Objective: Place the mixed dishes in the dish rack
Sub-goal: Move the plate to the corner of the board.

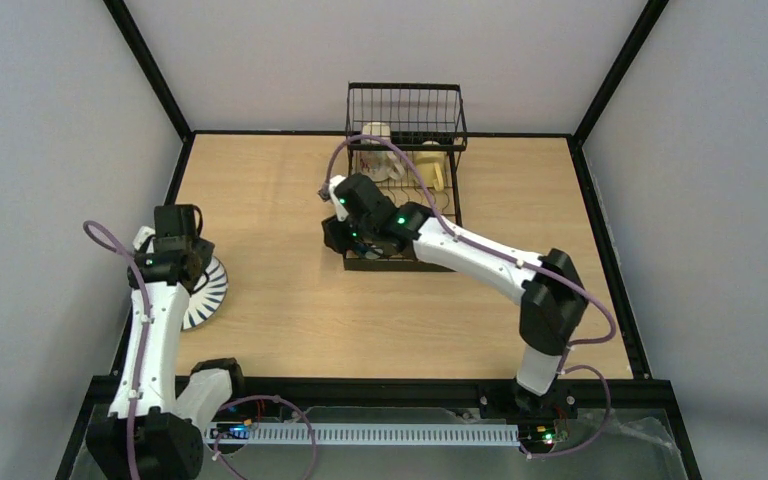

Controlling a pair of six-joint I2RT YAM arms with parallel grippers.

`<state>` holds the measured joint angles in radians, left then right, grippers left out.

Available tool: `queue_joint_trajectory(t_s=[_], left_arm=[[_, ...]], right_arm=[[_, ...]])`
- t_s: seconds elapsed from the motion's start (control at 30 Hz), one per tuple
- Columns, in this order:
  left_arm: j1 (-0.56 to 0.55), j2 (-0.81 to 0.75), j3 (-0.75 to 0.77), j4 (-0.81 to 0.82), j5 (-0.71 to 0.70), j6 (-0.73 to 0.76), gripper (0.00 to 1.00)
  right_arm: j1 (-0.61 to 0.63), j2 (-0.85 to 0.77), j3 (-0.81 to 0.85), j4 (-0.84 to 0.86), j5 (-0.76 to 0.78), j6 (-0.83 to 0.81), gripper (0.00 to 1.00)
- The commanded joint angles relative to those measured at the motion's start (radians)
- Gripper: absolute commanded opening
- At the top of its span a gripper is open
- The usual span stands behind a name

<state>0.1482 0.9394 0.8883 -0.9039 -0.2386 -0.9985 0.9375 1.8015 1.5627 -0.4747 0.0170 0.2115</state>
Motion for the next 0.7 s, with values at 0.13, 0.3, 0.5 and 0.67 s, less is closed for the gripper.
queue_joint_trajectory(t_s=[0.13,0.3,0.5,0.67], left_arm=[[0.154,0.042,0.085,-0.101,-0.230,0.097,0.72],[0.209,0.130,0.120,-0.086,-0.302,0.217,0.76],[0.246,0.195,0.090,-0.005,-0.324,0.392,0.84],[0.297,0.226,0.040,0.067,-0.246,0.447,0.86]], right_arm=[[0.005,-0.250,-0.217,0.107,-0.012,0.085,1.00],[0.006,-0.378,-0.308,0.114,-0.009,0.103,1.00],[0.004,-0.491,-0.373,0.083,0.012,0.103,1.00],[0.005,-0.565,-0.430,0.064,0.039,0.101,1.00]])
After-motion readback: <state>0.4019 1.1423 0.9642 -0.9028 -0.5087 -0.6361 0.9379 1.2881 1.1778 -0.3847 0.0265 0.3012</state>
